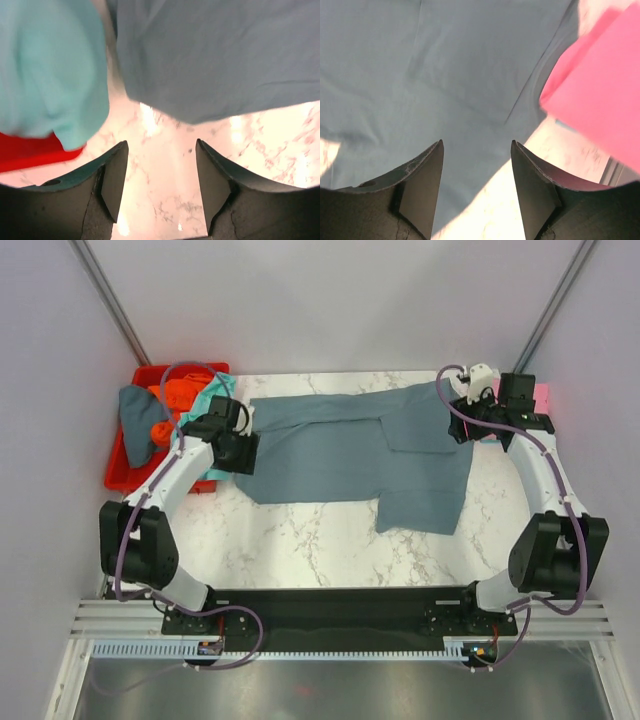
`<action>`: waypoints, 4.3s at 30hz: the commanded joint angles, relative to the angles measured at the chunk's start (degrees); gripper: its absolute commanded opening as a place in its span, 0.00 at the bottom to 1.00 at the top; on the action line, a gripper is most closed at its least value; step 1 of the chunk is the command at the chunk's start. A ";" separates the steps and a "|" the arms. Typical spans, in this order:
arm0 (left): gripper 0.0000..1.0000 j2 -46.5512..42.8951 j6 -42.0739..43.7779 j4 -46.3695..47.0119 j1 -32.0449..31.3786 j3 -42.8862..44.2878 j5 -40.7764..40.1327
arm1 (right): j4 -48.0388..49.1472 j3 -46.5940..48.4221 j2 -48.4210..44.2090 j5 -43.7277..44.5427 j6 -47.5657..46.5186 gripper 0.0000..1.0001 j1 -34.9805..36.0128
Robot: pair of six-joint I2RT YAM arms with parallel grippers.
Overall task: Fold and stack the t-shirts
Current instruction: Fold the tshirt
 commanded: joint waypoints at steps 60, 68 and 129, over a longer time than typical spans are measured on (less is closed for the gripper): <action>0.61 8.24 -7.94 -1.26 6.55 5.17 12.43 | -46.29 -3.82 15.83 3.02 -41.50 0.62 4.59; 0.61 9.56 -6.80 -1.34 6.55 7.37 10.15 | -46.73 -4.78 19.26 7.24 -47.30 0.61 8.00; 0.62 6.31 -5.04 0.50 5.94 2.44 7.69 | -31.69 6.37 18.55 -5.32 -18.39 0.40 -6.65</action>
